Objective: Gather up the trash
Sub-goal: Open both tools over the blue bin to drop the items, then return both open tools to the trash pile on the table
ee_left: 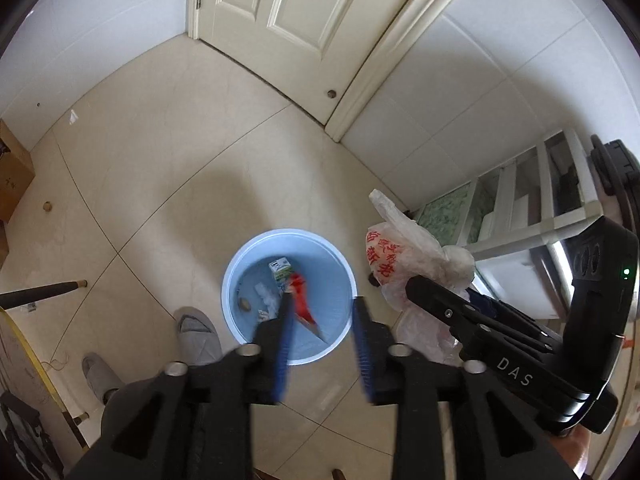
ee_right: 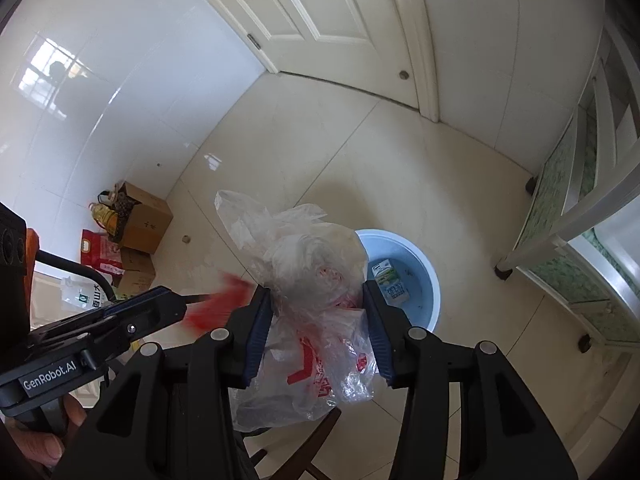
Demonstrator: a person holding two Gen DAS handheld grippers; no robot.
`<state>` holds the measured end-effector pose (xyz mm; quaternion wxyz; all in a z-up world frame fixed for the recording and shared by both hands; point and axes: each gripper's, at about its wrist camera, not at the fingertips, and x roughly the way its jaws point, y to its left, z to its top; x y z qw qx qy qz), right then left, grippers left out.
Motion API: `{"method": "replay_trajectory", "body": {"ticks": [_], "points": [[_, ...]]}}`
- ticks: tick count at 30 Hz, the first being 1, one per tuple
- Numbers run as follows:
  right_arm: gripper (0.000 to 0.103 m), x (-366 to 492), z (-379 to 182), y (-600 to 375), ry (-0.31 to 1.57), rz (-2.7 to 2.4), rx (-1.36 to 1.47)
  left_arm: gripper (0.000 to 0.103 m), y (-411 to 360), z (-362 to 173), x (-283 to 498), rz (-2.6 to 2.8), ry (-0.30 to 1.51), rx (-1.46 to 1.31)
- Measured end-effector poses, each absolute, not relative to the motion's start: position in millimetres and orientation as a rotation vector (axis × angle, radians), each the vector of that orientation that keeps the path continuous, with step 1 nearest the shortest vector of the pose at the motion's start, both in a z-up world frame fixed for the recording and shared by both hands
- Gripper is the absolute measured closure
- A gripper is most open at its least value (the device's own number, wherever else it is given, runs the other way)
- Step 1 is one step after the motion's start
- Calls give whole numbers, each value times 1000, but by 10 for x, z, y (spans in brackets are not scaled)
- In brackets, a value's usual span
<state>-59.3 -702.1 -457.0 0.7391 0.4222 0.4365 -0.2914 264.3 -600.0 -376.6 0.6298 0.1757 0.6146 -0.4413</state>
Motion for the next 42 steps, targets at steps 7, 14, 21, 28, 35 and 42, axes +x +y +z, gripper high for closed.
{"method": "replay_trajectory", "body": {"ticks": [7, 14, 21, 28, 35, 42], "points": [[13, -624, -4668, -7115, 941, -674, 951, 30, -6056, -3802, 2698, -939, 1369, 418], [0, -709, -4660, -7079, 953, -736, 958, 19, -6044, -3648, 2663, -861, 1259, 439], [0, -731, -4491, -6920, 941, -735, 941, 19, -5913, -3460, 2462, -838, 1203, 425], [0, -707, -4082, -6720, 891, -719, 893, 18, -5275, -2911, 2240, -849, 1121, 387], [0, -552, -3462, -6498, 821, -688, 797, 14, -4459, -2294, 2095, -857, 1029, 307], [0, -242, -2808, -6115, 747, -620, 684, 12, -3551, -1719, 2015, -811, 889, 217]]}}
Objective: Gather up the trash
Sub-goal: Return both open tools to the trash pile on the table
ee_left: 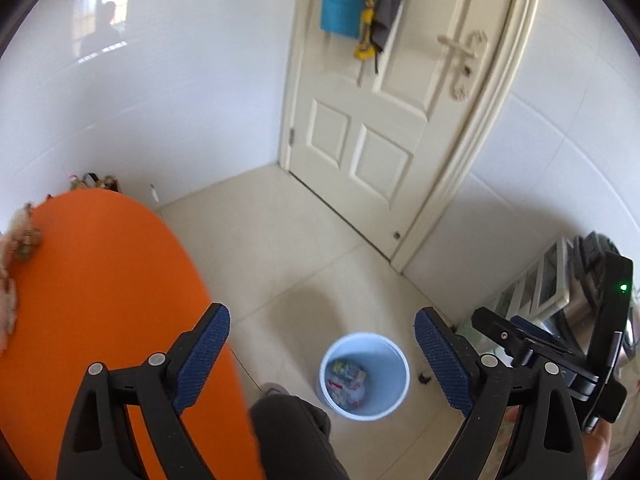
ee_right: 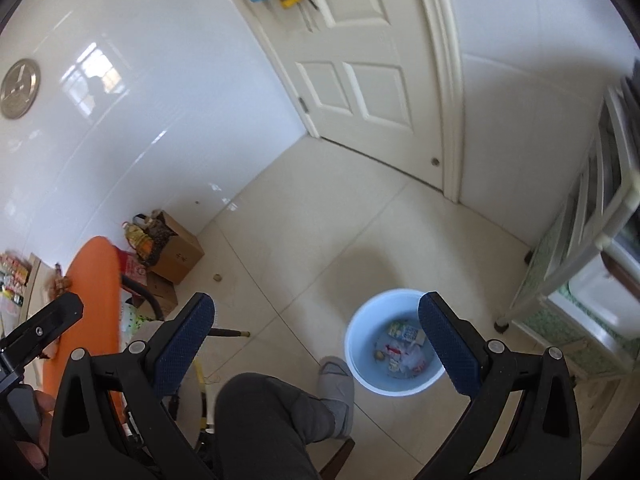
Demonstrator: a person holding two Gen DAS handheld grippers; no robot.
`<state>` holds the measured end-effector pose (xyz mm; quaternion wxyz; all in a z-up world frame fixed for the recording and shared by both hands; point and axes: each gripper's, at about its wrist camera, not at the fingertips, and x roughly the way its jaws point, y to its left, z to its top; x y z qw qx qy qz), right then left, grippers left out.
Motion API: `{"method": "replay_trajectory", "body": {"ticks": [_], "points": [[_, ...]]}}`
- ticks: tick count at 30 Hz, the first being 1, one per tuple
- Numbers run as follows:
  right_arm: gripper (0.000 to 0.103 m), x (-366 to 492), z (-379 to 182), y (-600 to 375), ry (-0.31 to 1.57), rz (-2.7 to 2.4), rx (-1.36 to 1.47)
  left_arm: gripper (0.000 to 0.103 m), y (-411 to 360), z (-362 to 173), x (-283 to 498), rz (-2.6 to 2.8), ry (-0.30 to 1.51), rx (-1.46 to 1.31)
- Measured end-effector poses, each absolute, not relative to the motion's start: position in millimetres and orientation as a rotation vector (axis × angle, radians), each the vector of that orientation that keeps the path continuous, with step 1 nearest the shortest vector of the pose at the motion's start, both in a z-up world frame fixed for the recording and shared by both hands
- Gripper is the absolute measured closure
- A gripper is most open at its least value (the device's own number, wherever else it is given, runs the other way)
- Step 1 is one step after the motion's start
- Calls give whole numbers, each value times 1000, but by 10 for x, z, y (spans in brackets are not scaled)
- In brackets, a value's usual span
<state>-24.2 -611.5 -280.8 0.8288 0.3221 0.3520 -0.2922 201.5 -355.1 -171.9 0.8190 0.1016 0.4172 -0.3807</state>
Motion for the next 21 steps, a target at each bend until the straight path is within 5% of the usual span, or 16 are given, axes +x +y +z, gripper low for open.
{"method": "replay_trajectory", "body": {"ticks": [12, 21], "points": [[0, 620, -1680, -4857, 625, -398, 417, 7, -1769, -922, 1690, -580, 679, 91], [0, 1208, -1375, -3928, 584, -209, 293, 1, -409, -622, 1067, -384, 605, -5]]}}
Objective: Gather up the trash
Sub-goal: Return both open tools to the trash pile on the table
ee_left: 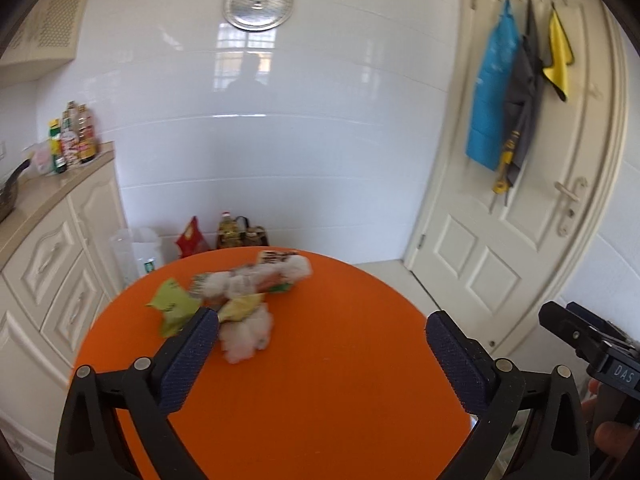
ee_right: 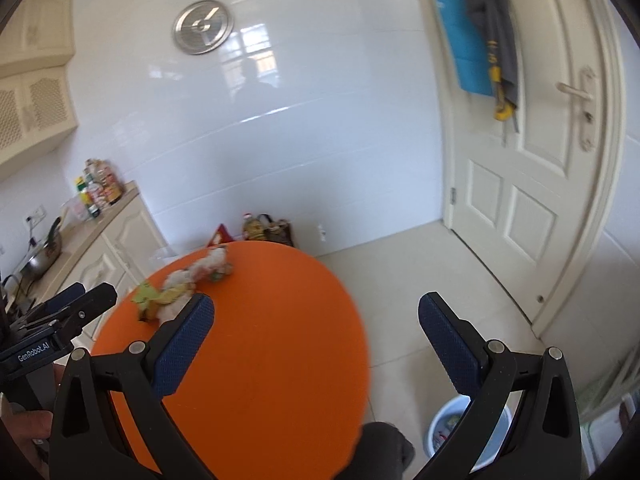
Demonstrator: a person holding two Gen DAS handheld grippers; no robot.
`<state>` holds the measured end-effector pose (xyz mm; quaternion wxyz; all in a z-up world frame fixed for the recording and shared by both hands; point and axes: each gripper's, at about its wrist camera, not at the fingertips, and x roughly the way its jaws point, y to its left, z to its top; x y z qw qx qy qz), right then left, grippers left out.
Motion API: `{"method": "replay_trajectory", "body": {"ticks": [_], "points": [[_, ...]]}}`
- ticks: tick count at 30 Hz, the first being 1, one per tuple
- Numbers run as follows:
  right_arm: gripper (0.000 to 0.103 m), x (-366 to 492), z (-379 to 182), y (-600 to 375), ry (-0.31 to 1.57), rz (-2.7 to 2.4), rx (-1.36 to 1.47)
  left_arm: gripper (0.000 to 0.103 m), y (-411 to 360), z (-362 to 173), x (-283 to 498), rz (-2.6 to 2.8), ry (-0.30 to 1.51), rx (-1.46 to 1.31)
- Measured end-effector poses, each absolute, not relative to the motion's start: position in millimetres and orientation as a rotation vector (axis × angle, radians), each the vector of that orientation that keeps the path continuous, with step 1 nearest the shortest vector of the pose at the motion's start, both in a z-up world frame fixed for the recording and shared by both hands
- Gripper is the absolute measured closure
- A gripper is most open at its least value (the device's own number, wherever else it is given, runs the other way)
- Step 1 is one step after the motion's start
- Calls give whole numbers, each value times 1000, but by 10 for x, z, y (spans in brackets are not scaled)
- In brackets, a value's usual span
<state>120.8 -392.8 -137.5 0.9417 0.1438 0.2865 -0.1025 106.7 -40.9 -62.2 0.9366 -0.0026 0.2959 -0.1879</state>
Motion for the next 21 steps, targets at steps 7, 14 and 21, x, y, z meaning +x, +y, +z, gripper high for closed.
{"method": "replay_trajectory", "body": {"ticks": [7, 14, 21], "points": [[0, 1518, -1349, -3340, 590, -82, 231, 1, 283, -516, 573, -260, 565, -47], [0, 1868, -1485, -2945, 634, 10, 183, 1, 423, -583, 340, -191, 594, -71], [0, 2293, -1820, -2768, 725, 30, 166, 1, 261, -613, 476, -155, 639, -93]]}}
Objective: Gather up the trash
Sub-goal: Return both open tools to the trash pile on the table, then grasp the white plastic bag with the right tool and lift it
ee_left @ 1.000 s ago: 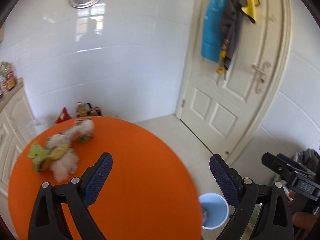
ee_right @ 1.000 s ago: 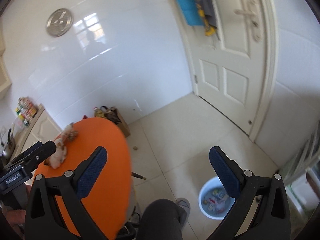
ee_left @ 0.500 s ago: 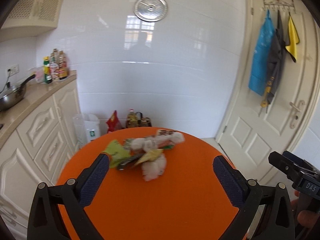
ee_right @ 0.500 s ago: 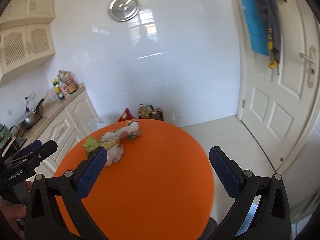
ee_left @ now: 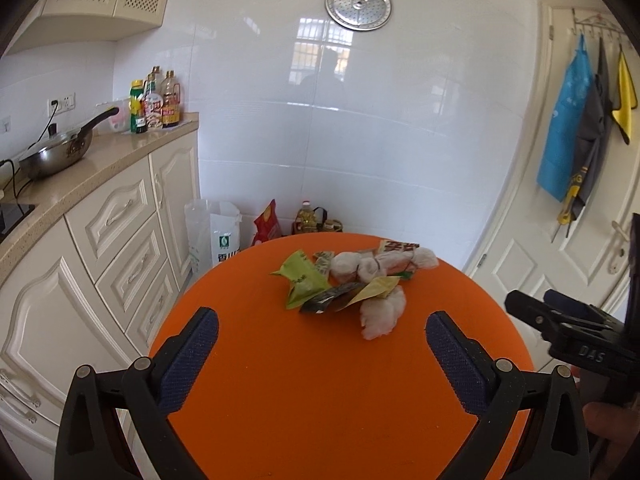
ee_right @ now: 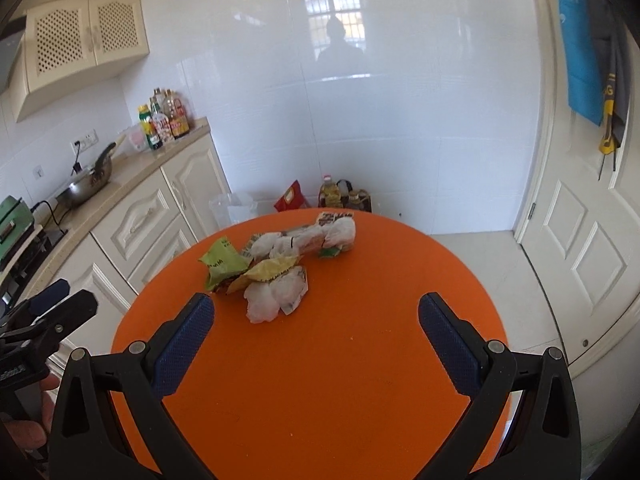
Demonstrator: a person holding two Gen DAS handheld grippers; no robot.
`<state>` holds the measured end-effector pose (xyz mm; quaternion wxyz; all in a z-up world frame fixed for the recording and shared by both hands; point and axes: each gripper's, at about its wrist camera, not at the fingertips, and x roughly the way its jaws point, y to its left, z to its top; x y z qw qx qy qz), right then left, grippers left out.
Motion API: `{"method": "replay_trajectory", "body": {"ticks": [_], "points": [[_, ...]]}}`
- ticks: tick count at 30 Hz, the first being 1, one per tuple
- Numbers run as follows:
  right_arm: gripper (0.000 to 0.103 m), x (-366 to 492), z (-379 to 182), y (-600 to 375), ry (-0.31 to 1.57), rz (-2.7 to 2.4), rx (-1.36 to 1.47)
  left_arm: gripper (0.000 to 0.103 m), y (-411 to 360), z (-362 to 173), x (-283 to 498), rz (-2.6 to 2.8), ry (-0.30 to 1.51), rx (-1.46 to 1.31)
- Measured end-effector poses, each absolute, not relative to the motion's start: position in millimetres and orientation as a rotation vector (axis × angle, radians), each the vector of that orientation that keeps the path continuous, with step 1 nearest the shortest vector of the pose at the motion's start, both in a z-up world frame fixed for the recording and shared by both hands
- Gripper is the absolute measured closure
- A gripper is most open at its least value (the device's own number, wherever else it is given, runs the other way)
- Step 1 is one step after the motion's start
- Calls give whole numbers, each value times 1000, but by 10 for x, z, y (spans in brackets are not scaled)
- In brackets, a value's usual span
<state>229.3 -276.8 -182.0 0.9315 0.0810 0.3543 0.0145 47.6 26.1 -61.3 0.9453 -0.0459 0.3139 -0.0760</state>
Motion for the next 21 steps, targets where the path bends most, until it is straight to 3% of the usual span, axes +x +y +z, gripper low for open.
{"method": "replay_trajectory", "body": {"ticks": [14, 21], "points": [[1, 3240, -2695, -2210, 931, 126, 75, 1, 282, -794, 1316, -77, 746, -141], [22, 3533, -2980, -2046, 981, 106, 31, 1, 347, -969, 1616, -60, 785, -169]]}}
